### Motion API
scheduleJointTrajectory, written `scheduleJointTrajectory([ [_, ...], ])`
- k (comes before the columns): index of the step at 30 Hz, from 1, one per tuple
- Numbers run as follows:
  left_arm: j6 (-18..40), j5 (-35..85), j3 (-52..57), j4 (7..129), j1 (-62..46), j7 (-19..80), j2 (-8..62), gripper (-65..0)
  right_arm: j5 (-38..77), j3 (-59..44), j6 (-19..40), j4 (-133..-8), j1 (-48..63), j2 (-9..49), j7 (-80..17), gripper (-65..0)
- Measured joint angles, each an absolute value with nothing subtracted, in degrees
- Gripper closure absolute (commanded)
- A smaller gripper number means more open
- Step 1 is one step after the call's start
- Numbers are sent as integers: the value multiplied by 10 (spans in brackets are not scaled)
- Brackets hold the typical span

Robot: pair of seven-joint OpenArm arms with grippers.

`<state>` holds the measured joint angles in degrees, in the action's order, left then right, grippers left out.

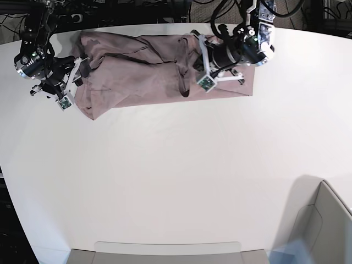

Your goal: Fold the T-shirt properly

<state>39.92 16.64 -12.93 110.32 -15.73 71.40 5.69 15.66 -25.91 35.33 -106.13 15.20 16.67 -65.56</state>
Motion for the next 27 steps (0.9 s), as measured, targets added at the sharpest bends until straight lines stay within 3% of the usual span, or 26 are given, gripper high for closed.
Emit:
scheduleJointTrajectory([
  [9, 399, 165, -204, 1106, -151, 701, 59, 0, 164, -260, 354, -1061, 152, 166, -653, -249],
  [13, 399, 167, -208, 1161, -151, 681, 55, 0, 283, -284, 354, -1061, 155, 164, -625, -249],
  [18, 399, 167, -175, 1157, -154, 668, 46, 0, 368, -361, 356, -1040, 154, 171, -623, -249],
  [27, 399, 164, -63, 1157, -178, 673, 50, 0, 470, -380, 355, -910, 205, 180, -625, -249],
])
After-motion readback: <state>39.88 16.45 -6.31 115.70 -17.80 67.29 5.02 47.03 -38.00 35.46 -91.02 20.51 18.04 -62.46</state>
